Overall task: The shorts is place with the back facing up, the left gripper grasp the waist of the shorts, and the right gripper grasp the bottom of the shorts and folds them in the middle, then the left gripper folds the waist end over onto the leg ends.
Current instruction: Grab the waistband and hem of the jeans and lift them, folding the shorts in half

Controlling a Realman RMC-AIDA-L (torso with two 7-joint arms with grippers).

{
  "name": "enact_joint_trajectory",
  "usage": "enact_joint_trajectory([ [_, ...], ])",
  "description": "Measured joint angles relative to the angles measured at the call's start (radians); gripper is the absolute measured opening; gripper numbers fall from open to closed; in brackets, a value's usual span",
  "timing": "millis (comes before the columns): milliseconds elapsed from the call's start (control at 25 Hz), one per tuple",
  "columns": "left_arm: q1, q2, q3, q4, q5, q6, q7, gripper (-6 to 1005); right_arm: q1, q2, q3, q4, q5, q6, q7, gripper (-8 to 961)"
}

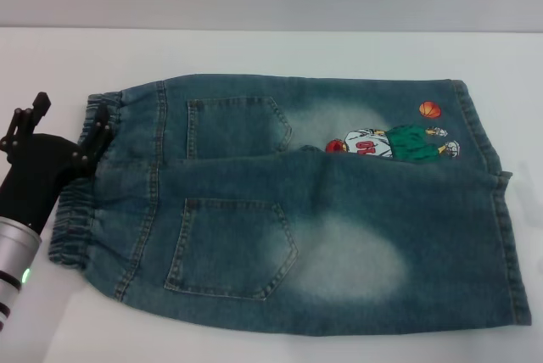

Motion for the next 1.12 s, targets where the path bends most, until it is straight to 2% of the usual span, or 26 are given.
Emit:
enact_joint_trajectory([
  [560, 0.042, 0.006, 0.007, -0.031, 0.005, 0.003, -0.019, 810, 0.011, -0.003, -0.02, -0.027, 0.0, 0.005, 0.002, 652],
  [760, 0.056, 0.025, 0.014, -0.123, 0.009, -0.053, -0.055, 809, 0.032, -0.022, -0.018, -0.117, 0.0, 0.091, -0.002, 652],
  [960, 0.056, 0.053, 0.005, -0.23, 0.032, -0.142, -0.043, 807, 0.081, -0.054, 0.002, -0.199, -0.001, 0.225, -0.002, 652],
  [1120, 0.066, 0.069, -0.035, -0.317, 0.057, -0.23, -0.003, 807, 0.108, -0.079, 0.049, -0.271, -0.003, 0.362, -0.007, 652],
])
